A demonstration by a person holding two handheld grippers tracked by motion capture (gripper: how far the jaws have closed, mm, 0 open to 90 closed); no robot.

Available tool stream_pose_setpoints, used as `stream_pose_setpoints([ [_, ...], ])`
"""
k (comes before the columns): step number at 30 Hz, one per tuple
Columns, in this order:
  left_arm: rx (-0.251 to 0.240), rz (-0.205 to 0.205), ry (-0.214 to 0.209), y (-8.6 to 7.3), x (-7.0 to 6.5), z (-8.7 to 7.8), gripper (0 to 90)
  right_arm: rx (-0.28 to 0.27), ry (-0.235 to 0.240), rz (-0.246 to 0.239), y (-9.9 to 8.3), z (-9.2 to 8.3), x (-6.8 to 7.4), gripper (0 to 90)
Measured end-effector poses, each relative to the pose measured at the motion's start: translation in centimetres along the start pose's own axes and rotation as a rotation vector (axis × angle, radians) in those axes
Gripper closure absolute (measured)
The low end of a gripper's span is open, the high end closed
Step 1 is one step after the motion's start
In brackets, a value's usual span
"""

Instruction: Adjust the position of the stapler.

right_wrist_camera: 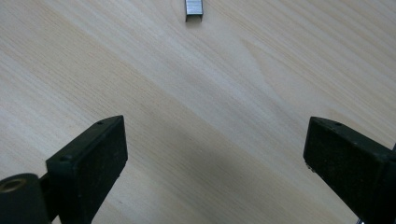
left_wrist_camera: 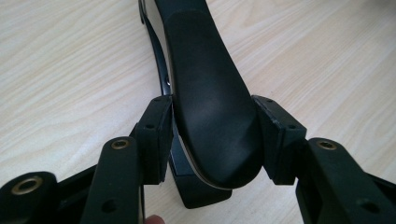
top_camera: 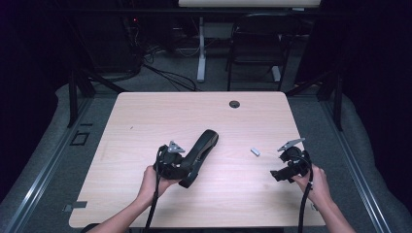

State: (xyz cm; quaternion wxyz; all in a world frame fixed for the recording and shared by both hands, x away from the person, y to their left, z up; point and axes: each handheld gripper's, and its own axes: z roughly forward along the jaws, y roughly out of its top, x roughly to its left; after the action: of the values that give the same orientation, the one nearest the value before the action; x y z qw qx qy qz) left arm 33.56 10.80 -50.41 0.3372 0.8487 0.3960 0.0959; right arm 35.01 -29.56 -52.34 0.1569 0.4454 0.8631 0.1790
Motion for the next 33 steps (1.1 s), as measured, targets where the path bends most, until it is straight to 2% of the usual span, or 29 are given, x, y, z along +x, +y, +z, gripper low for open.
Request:
stream_pose_setpoints([
  [2,-0.002,-0.001,-0.004,-0.1,0.1,0.0,50.8,-0.025,0.005,0.021,-0.1,0.1,0.1,5.8],
  [3,-0.002,-0.003,-0.003,-0.1,0.1,-0.1,50.9,-0.009,0.002,0.007,0.0,0.0,0.1,5.8],
  [7,0.005,-0.012,-0.015,-0.1,-0.1,-0.2,50.5,-0.011,0.004,0.008,0.0,0.0,0.1,5.8],
  [11,0.025,0.005,-0.048,-0.4,-0.5,-0.7,50.1,-0.011,0.004,0.01,-0.1,-0.1,0.1,5.9],
  [20,0.024,0.019,-0.064,-0.4,-1.2,-0.6,49.4,-0.006,-0.002,0.006,0.0,-0.2,0.1,6.2],
  [26,0.026,0.027,-0.075,-0.3,-1.8,-0.4,47.9,-0.027,0.031,0.031,0.1,-0.2,0.1,6.2],
  [33,0.019,0.04,-0.085,-0.1,-2.5,-0.1,45.6,-0.037,0.053,0.037,0.4,-0.3,0.4,6.5],
])
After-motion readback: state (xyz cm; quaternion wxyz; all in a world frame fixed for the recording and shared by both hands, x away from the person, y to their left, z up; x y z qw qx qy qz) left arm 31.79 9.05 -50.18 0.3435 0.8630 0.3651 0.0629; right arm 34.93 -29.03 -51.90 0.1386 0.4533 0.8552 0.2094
